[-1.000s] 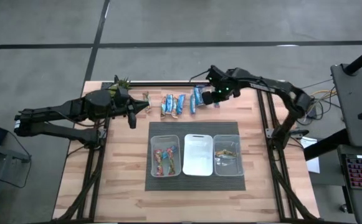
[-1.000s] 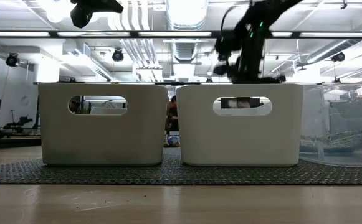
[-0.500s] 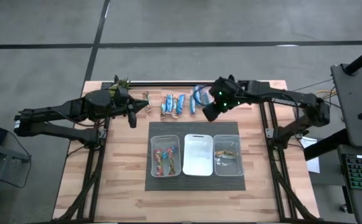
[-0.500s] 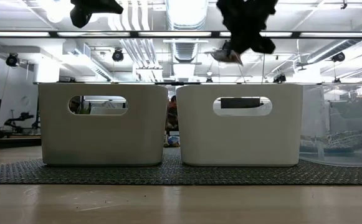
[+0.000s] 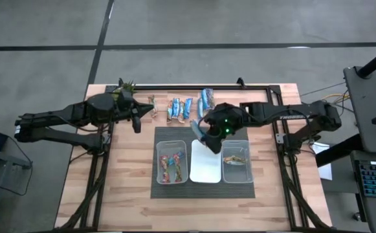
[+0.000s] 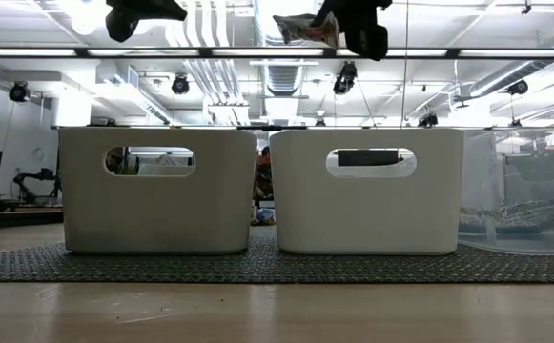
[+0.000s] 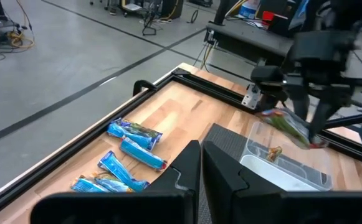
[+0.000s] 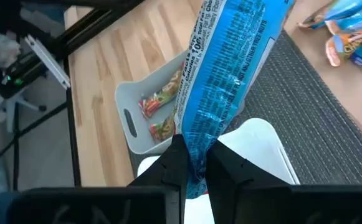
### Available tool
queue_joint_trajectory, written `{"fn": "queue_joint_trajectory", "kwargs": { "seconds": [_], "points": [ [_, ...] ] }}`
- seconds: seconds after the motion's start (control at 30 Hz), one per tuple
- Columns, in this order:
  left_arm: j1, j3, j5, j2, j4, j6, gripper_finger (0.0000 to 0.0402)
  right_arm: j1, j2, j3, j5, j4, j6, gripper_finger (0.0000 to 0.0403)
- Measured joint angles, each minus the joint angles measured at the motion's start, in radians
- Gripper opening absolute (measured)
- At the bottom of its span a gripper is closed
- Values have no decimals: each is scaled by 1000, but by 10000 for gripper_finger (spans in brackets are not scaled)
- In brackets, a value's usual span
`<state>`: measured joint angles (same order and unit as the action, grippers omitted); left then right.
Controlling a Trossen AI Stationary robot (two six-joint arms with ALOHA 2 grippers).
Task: Pick and place Granola Bars by type
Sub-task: Put the red granola bar into the gray bin
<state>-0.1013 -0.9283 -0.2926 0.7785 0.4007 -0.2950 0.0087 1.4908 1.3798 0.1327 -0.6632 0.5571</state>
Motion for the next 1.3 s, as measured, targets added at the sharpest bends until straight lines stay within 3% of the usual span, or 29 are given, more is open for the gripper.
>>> {"fn": "queue_joint_trajectory", "kwargs": {
  "seconds": [0.23, 0.57, 0.9, 1.3],
  "points": [
    [0, 0, -12, -7, -3, 6, 0, 20, 57, 13, 57, 46, -28, 33],
    [0, 0, -12, -16, 0, 10, 0, 46, 252, 228, 116, 30, -84, 34],
    [0, 0, -13, -27, 2, 30, 0, 79, 427, 359, 133, 12, 32, 34],
    [0, 0, -13, -30, 2, 30, 0, 103, 560, 387, 130, 24, 243, 34]
  ]
}}
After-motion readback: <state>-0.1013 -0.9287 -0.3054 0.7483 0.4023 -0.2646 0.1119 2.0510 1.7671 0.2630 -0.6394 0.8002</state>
